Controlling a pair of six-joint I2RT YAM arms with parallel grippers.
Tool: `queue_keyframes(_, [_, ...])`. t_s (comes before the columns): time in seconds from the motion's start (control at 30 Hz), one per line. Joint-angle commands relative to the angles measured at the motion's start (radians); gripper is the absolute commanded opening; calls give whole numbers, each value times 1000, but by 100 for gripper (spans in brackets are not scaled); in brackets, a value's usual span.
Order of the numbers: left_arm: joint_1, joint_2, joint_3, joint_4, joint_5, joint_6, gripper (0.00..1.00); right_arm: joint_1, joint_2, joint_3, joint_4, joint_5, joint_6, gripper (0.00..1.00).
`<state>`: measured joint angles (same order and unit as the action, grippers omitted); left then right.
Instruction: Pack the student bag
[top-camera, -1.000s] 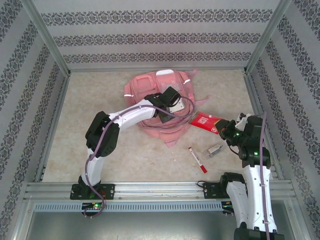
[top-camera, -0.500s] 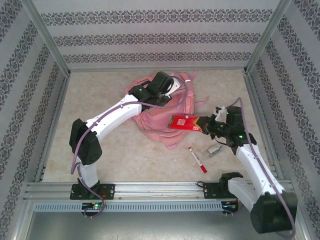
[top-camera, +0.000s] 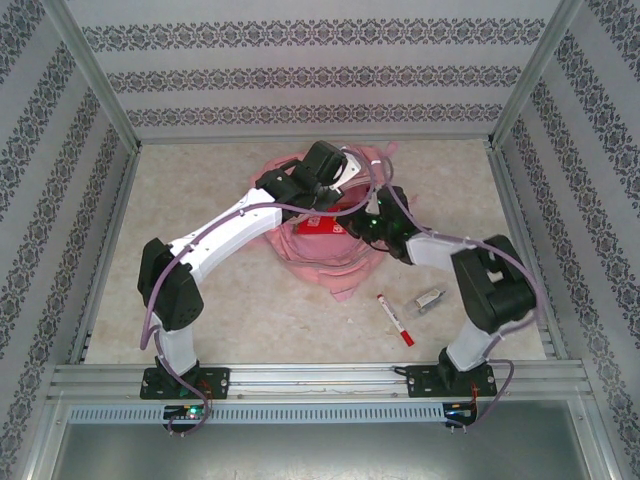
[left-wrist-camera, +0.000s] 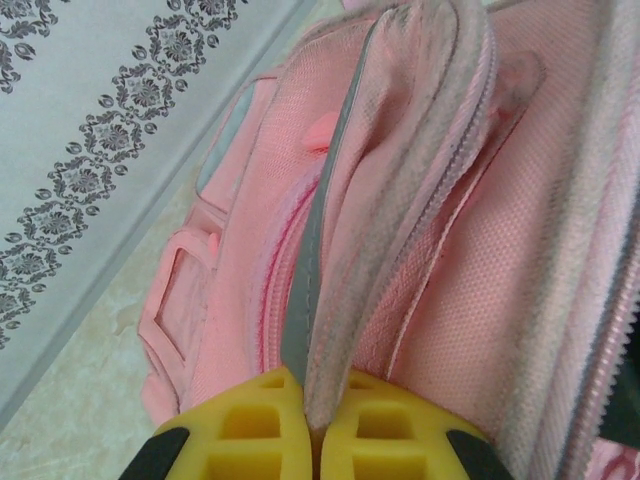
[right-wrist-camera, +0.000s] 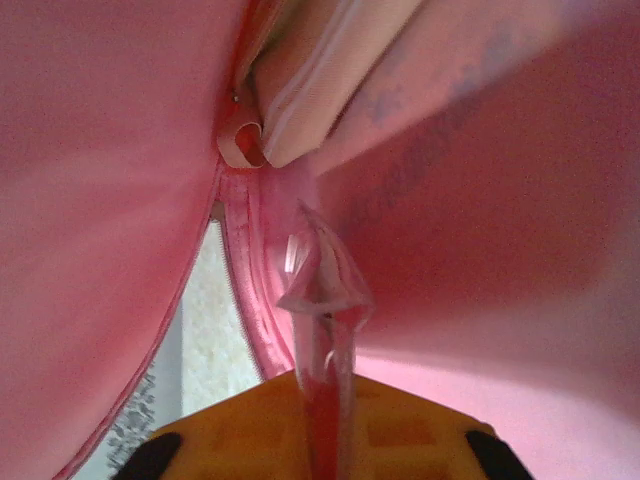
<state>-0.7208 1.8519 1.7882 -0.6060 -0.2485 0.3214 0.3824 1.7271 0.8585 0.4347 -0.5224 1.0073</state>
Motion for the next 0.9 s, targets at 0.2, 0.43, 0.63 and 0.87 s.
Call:
queue_keyframes(0.2, [-5, -129, -7, 178, 61, -28, 0, -24, 54, 168, -295, 361, -338, 57])
queue_keyframes(0.43, [-3, -115, -11, 171, 57, -52, 0, 38, -118, 191, -493, 511, -401, 56])
queue_keyframes(0.63, [-3, -93, 2, 157, 47, -67, 0, 66, -232, 142, -634, 656, -338, 34])
queue_keyframes(0.87, [-4, -86, 2, 148, 52, -67, 0, 144, -251, 57, -608, 536, -170, 22])
